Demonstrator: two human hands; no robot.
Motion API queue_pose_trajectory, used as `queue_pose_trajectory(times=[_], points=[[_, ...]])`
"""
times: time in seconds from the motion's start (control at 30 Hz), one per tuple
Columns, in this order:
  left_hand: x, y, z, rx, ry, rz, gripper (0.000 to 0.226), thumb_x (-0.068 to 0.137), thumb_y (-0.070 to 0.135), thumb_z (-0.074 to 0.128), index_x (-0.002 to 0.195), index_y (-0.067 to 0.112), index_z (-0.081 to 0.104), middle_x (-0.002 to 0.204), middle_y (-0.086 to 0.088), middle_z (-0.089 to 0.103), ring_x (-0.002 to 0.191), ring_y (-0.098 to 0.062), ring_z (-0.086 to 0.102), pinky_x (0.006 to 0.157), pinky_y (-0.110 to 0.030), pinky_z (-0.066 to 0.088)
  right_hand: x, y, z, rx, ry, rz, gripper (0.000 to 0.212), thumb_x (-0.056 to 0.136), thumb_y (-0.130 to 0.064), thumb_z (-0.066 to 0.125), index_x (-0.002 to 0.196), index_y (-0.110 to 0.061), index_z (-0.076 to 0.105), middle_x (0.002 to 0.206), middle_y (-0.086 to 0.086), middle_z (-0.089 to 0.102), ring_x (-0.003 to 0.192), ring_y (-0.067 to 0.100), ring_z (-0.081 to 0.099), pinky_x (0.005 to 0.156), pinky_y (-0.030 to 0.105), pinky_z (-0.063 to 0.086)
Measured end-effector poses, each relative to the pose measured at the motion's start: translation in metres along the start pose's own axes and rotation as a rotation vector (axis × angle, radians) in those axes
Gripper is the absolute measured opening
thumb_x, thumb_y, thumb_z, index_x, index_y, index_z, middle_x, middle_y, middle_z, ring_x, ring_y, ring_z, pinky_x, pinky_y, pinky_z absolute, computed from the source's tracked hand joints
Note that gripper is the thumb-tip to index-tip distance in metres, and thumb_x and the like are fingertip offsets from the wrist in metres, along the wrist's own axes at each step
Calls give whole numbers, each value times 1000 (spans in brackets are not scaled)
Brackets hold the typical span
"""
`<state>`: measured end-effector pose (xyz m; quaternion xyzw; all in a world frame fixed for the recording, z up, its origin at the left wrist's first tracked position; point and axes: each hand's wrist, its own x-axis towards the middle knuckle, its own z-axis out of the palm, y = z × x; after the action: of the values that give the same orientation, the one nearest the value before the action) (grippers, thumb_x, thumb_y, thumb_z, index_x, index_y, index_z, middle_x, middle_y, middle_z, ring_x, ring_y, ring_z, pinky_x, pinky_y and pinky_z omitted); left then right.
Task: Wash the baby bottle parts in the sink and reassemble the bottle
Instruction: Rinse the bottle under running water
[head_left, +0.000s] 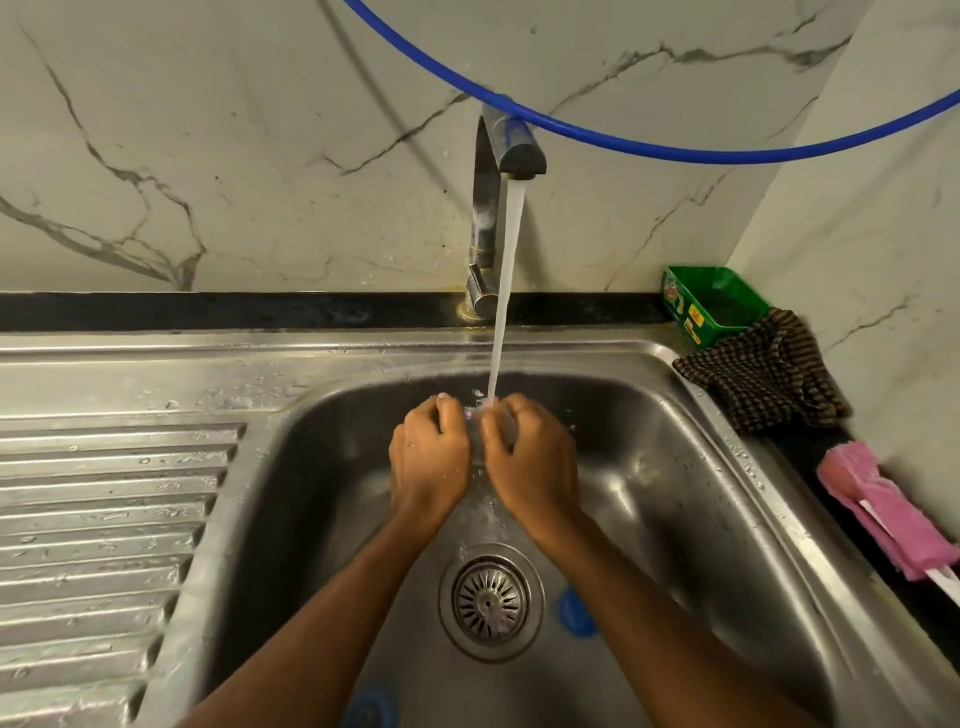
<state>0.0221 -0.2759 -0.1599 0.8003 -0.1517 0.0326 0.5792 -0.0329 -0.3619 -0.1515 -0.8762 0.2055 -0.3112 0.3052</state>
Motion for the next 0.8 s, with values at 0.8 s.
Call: queue_pose_trajectory(times=[0.8], points=[[2,5,-16,208,-40,58,41,98,32,33,68,17,56,59,1,61,57,-17,61,59,-39,53,6,-3,-7,176,-290,432,45,96,-50,37,78,-16,61,63,2,61,52,14,54,49,23,38]])
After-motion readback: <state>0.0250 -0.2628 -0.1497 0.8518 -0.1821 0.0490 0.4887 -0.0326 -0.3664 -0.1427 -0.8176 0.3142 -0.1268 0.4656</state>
